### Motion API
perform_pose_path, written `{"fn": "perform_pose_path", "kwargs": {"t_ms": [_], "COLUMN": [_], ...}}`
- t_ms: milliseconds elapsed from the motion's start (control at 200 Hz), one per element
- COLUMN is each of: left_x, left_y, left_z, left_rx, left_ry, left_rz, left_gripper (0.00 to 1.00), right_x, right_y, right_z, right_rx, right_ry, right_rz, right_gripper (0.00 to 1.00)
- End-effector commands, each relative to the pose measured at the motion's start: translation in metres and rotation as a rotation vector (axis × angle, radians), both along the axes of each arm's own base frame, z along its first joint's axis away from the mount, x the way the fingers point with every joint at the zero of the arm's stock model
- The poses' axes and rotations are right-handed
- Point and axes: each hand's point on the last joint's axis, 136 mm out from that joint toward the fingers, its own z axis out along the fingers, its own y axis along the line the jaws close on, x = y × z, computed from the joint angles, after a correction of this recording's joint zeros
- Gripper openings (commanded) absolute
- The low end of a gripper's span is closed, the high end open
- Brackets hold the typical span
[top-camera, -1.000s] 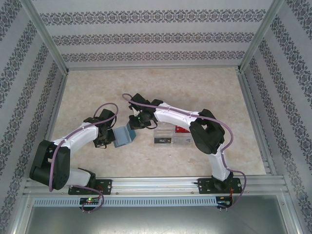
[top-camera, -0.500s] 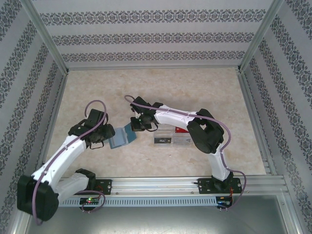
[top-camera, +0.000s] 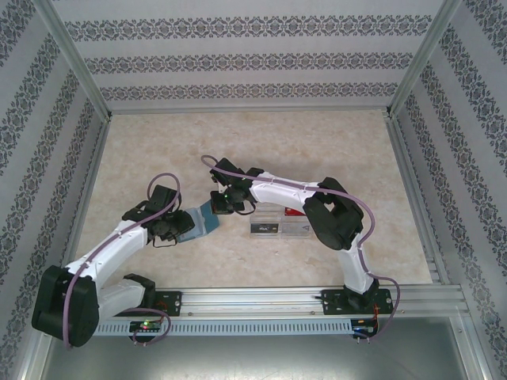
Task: Take the credit cards out of the card holder
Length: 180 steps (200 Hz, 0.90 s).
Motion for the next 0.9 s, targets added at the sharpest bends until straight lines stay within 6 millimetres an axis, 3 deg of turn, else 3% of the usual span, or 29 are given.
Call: {"fn": "perform_pose_path", "kwargs": {"t_ms": [0,220,380,645,894], "left_x": [0.008,0.002,0.002,0.012,0.028], "left_y": [0.001,0.013,0.012,-0.01,-0.029], "left_z": [-0.004,-0.017,-0.022,-0.024,0.0], "left_rx": [-0.011,0.062,0.06,-0.043,-0.148], "left_ry": [-0.016,0.048,0.055,0.045,-0.066], "left_rz": [0.028,0.053,0.043,-0.009,-0.052], "left_gripper": [0.36,0.36,0.36,0.36,0.37], "right_x": [-0.008,-0.01,-0.01,-0.012,-0.012], "right_y": [0.003,0.003,0.004,0.006,0.007], "right_z": [0.004,0.004,0.005,0.001,-0.002], "right_rx": [0.014,0.014,0.016,0.022,0.019], "right_ry": [0.009,0.007,0.01,0.02,0.026], "right_rz": [0.009,0.011,0.01,0.017,0.019], "right_gripper": [0.0,0.0,0.0,0.0,0.0]}}
